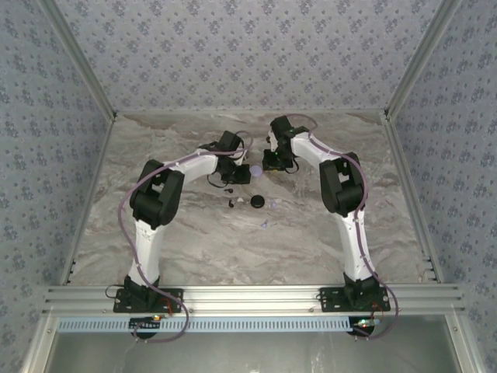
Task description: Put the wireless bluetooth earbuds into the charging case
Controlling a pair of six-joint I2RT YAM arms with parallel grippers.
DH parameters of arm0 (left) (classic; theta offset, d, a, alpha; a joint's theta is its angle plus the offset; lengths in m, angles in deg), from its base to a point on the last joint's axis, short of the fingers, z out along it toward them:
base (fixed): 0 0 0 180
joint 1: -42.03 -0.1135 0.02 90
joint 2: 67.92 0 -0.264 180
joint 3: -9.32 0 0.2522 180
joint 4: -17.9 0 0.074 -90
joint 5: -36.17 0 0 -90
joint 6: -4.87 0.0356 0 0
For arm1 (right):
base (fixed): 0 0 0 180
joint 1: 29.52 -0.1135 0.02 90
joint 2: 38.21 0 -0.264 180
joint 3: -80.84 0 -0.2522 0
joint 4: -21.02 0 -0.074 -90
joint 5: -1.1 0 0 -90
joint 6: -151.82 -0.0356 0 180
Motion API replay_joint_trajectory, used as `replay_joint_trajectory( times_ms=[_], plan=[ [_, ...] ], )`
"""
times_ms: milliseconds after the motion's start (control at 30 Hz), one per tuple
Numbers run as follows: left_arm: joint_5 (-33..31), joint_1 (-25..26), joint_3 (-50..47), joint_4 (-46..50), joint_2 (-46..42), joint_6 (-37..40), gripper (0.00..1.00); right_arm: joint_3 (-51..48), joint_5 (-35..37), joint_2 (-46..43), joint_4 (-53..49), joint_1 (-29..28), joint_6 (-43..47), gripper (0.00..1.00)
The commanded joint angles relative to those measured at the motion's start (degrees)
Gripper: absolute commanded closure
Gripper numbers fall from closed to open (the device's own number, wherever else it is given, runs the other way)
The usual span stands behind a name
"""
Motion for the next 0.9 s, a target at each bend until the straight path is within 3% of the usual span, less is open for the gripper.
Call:
replay_joint_trajectory(
  times_ms=[0,233,500,867],
  plan=[
    [-0.16,-2.14,1.15,1.20,-2.85,-0.46,0.86,-3.62,0.18,-4.06,0.26,0.75,-1.60,0.77],
    [5.08,-4.99,3.99,-1.34,-1.07,-2.75,0.76,-11.05,-5.99,-9.64,6.44,1.26,-5.12,0.74],
    [10.66,-5.44,5.10,-4.50,1.90,-5.18,0.66,-13.21,-12.71,-10.27,10.89,1.30,-8.45,0.68],
    [13.80,-5.43,4.49,-6.54,4.00,-6.47,0.65,-11.82,-15.64,-6.90,12.36,1.32,-11.43,0.68]
  ],
)
